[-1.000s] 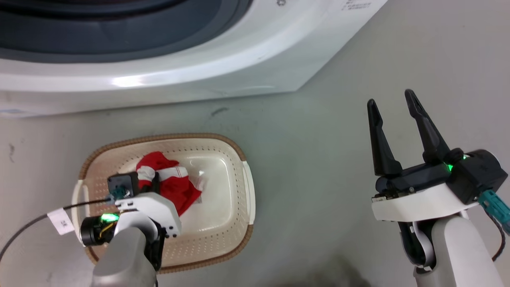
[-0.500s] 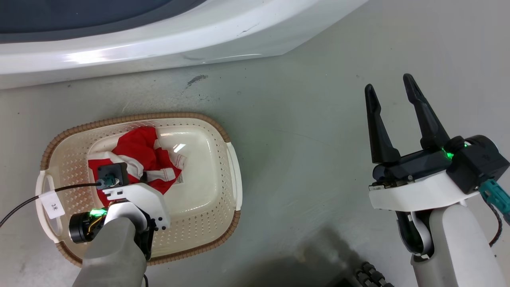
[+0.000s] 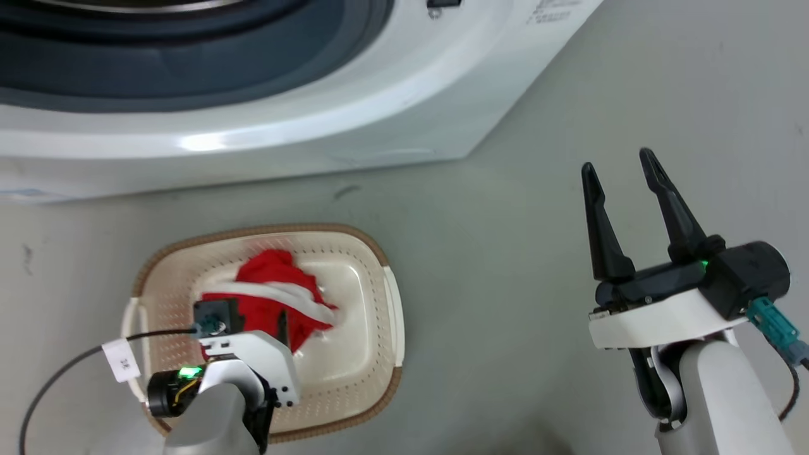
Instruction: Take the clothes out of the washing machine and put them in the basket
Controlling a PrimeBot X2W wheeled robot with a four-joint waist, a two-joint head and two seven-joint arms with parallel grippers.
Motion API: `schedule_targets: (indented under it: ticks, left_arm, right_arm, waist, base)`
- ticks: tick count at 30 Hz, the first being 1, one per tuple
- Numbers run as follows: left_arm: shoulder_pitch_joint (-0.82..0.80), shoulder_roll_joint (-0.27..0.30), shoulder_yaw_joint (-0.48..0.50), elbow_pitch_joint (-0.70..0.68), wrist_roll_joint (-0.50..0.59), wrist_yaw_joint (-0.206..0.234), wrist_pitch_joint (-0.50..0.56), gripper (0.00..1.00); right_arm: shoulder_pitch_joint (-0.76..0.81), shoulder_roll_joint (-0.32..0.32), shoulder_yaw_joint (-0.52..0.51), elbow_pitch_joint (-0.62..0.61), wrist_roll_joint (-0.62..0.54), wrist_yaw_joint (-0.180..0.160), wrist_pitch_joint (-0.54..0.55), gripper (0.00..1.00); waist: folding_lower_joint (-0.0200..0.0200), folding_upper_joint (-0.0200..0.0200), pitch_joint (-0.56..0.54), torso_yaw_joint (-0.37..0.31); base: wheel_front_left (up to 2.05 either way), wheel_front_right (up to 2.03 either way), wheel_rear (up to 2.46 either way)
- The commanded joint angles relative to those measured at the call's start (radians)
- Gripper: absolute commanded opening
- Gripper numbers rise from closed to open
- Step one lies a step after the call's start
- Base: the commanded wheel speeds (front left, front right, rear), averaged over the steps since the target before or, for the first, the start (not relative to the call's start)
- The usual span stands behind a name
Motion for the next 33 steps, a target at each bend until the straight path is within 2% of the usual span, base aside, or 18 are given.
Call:
schedule_targets:
  ticks: [1,9,19,26,33]
  left_arm:
    - [0.025,-0.009,-0.003,-0.026,0.005,0.000,-0.006,1.00]
    - [0.169,-0.034,-0.015,-0.244,0.035,0.015,-0.005,1.00]
    - [0.295,-0.042,0.005,-0.582,0.081,0.053,-0.005,1.00]
    - [0.304,-0.042,0.004,-0.781,0.098,0.067,-0.005,1.00]
    - [0.204,-0.042,0.023,-0.858,0.139,0.064,-0.005,1.00]
  right_arm:
    - [0.018,0.000,-0.008,0.005,-0.014,-0.001,0.001,1.00]
    - [0.092,0.000,-0.048,-0.015,-0.042,-0.001,0.045,1.00]
    - [0.157,0.000,-0.088,-0.056,-0.069,-0.001,0.086,1.00]
    - [0.173,0.000,-0.104,-0.086,-0.074,-0.001,0.109,1.00]
    - [0.160,0.000,-0.099,-0.112,-0.064,-0.001,0.113,1.00]
  waist:
    - [-0.0001,0.0000,-0.094,0.048]
    - [-0.0001,0.0000,-0.230,0.105]
    - [-0.0001,0.0000,-0.319,0.140]
    - [-0.0001,0.0000,-0.336,0.149]
    - [-0.0001,0.0000,-0.288,0.136]
  base:
    - [0.00,0.00,0.00]
    - [0.00,0.00,0.00]
    - [0.00,0.00,0.00]
    - [0.00,0.00,0.00]
    - [0.00,0.00,0.00]
